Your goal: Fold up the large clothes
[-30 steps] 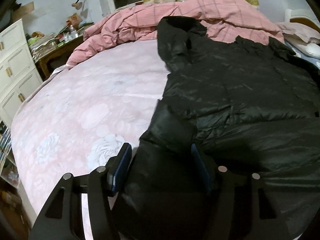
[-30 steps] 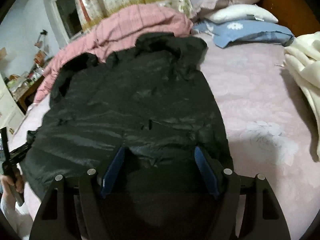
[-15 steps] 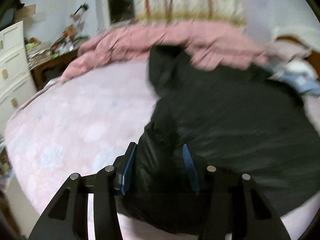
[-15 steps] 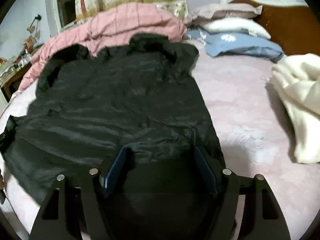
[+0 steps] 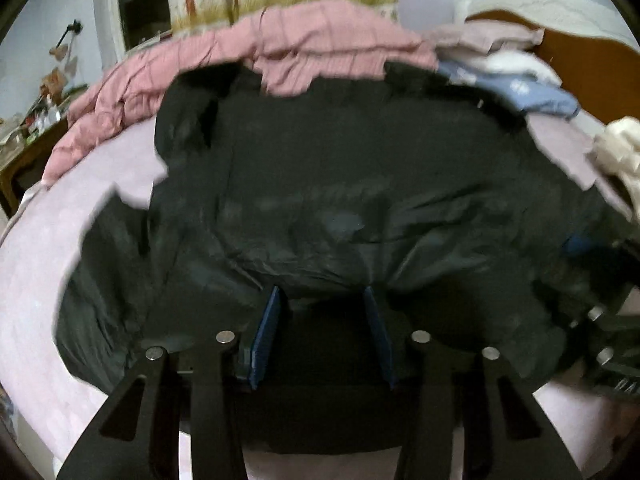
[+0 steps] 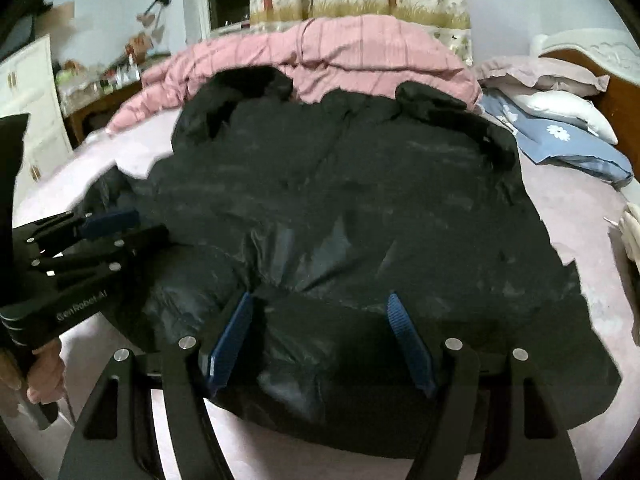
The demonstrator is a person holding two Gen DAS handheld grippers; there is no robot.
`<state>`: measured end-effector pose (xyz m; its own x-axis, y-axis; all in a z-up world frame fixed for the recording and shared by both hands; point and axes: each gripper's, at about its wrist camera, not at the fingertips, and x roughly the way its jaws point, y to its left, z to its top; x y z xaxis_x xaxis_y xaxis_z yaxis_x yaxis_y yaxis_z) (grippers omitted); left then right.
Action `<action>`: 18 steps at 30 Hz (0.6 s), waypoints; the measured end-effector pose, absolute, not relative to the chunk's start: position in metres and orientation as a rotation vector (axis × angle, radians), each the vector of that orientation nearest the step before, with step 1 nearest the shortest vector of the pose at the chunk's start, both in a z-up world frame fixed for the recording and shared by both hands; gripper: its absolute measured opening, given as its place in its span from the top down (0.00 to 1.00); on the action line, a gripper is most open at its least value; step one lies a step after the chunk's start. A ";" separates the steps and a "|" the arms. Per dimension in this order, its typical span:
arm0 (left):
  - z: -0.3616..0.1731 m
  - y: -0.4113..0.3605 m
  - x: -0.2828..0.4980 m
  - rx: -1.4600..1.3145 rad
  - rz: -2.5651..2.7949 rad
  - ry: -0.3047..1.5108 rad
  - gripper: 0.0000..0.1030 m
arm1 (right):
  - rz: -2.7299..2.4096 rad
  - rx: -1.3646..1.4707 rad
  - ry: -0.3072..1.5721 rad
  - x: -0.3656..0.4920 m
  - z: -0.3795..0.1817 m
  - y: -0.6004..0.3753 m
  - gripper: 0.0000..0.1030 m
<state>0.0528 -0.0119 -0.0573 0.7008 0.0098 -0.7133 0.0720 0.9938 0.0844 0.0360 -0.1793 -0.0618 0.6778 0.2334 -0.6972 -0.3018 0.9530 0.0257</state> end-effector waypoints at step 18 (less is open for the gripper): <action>-0.004 0.063 -0.021 -0.129 0.049 0.597 0.56 | 0.190 0.127 0.651 -0.025 -0.034 -0.257 0.30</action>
<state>-0.0213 0.0627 -0.0045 0.8261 0.0084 -0.5635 -0.0832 0.9907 -0.1073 -0.0253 -0.2574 -0.0337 0.7789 0.2151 -0.5891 -0.1357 0.9749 0.1765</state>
